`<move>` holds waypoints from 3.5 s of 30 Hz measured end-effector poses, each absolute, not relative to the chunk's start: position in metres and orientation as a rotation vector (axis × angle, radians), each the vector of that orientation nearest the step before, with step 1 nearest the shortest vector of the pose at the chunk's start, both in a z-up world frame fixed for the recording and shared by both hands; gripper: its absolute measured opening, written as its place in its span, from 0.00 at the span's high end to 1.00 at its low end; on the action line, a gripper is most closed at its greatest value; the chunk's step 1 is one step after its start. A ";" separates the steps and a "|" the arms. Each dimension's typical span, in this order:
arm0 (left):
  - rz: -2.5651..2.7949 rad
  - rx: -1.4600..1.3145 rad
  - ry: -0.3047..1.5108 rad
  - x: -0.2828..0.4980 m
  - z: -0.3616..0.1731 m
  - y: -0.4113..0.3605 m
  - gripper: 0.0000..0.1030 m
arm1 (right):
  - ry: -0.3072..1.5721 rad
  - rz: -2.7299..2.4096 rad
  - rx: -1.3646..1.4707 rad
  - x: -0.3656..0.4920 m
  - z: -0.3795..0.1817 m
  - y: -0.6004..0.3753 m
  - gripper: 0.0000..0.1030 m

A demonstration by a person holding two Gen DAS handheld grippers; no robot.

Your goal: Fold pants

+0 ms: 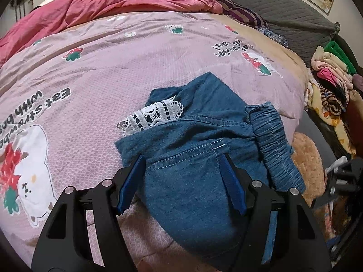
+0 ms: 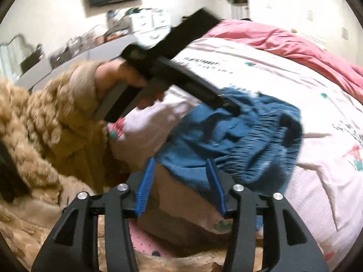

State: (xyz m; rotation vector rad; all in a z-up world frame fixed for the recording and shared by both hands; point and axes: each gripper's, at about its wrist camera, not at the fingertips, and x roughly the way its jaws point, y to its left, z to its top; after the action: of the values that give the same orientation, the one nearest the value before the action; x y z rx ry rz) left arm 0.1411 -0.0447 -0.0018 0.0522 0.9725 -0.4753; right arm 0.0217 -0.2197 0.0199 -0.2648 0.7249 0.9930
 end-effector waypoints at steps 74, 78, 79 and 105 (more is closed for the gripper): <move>-0.385 -0.276 0.928 0.092 -0.008 -0.044 0.74 | 0.782 0.754 -0.049 0.118 -0.003 -0.247 0.78; -0.403 -0.268 0.893 0.093 0.009 -0.045 0.74 | 0.736 0.791 -0.086 0.114 0.013 -0.234 0.78; -0.400 -0.263 0.889 0.094 0.011 -0.046 0.74 | 0.729 0.798 -0.088 0.115 0.016 -0.232 0.78; -0.257 -0.289 0.851 0.175 0.028 0.017 0.74 | 0.747 0.867 -0.025 0.230 0.021 -0.166 0.78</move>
State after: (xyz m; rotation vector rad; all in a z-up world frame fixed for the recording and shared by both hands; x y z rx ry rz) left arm 0.1752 0.0167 0.0281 -0.2891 0.8505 -0.2570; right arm 0.2296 -0.1658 0.0212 -0.0249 0.7466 0.8668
